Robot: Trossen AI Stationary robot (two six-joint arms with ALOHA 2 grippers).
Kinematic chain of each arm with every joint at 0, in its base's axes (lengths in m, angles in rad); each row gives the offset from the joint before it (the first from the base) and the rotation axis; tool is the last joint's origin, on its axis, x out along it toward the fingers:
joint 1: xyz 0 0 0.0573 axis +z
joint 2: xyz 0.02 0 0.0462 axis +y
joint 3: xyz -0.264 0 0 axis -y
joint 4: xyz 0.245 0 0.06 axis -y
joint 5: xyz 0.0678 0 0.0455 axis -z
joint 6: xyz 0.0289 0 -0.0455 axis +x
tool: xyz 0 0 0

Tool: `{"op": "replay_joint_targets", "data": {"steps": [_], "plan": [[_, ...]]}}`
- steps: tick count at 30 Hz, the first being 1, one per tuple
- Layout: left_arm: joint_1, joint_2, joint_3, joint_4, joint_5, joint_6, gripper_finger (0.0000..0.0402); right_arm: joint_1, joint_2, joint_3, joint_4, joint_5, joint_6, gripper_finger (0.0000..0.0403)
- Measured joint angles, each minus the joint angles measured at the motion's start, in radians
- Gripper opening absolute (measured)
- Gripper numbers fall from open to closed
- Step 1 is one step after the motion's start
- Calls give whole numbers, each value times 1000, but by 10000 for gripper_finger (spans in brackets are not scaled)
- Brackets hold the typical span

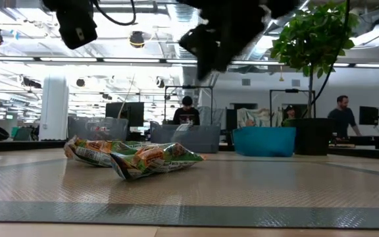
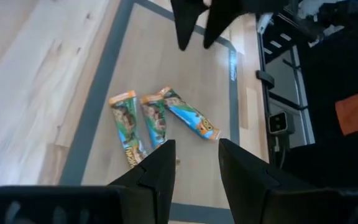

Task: Pick and place Granola Bars by type
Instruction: Put the yellow granola bar into the right black bin

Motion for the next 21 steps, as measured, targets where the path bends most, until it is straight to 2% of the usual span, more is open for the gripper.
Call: {"op": "replay_joint_targets", "data": {"steps": [2, 4, 7, 9, 11, 16, 21], "plan": [[-10, 1, 0, -3, -3, 0, 114, 19, 48, 19, 63, -4, 15, 184], [-18, 4, -1, -14, -3, 1, 114, 32, 59, 12, 25, -3, 18, 181], [-25, 4, -2, -36, -3, 0, 114, 48, 113, 30, 109, 0, 19, 178], [-32, 11, 0, -26, 0, 0, 114, 56, 136, 20, 68, -2, 29, 176], [-38, 5, -1, -40, -3, 0, 114, 62, 165, 27, 117, -2, 37, 176], [-40, 4, -1, -55, -4, -1, 114, 73, 196, 25, 88, -5, 93, 175], [-50, 8, -1, -44, -3, 4, 114, 62, 171, 25, 96, -4, 151, 171]]}}
